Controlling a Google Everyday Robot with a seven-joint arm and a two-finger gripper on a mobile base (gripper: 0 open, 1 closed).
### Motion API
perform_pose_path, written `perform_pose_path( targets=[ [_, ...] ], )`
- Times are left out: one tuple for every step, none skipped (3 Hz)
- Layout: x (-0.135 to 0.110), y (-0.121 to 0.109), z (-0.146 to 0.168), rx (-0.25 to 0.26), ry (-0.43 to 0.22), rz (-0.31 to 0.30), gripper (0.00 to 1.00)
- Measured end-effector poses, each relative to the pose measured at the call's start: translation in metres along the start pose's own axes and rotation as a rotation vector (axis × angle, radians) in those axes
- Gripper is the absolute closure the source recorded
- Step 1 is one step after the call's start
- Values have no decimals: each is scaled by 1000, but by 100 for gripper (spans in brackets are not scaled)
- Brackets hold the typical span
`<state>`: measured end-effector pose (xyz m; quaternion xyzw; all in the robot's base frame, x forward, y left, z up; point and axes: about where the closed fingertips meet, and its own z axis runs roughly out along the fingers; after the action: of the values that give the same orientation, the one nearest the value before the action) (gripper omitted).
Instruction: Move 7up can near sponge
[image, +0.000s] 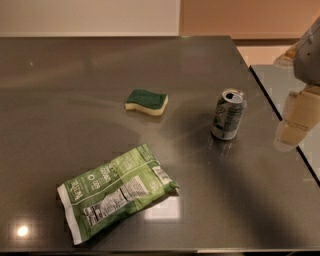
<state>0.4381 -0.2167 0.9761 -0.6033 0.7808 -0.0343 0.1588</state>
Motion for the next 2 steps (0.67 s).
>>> perform_pose_path(
  targets=[
    [0,0,0,0,0,0,0],
    [-3,-5,2,3,-23,0,0]
  ],
)
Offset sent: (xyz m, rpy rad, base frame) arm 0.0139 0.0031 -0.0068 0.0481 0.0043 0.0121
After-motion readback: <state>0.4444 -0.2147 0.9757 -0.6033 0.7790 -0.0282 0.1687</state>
